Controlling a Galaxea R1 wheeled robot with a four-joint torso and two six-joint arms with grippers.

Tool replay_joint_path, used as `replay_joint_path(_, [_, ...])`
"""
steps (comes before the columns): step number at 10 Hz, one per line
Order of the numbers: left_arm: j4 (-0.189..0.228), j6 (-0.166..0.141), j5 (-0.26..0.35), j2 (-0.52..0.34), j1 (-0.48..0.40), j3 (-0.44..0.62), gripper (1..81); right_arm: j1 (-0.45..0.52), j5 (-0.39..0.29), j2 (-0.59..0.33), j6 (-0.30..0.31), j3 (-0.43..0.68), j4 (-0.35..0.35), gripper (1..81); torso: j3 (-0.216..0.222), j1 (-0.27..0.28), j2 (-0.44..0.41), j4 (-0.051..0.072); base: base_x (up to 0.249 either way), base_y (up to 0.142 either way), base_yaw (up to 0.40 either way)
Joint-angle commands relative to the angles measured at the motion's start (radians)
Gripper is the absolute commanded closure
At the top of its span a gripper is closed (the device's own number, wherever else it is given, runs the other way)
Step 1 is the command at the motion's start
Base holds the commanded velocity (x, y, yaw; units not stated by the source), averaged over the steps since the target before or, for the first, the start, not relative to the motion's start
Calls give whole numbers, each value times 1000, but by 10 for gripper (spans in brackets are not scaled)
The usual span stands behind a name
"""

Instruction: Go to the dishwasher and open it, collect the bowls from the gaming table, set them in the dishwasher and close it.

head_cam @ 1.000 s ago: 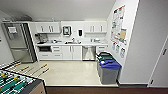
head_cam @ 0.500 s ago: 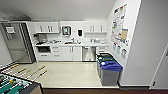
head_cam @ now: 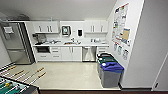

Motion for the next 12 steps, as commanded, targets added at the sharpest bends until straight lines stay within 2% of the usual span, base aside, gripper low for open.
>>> replay_joint_path(1, [-12,3,51,-13,-54,11,10,50,-42,-11,-5,11,1,10,0,0,0,0,88,82,0])
replay_joint_path(10, [-12,3,51,-11,-54,13,10,50,-42,-11,-5,9,1,10,0,-1,0,0,90,80,0])
replay_joint_path(12, [-12,3,51,-11,-54,15,10,50,-45,-11,-5,9,1,10,0,-1,0,0,103,36,0])
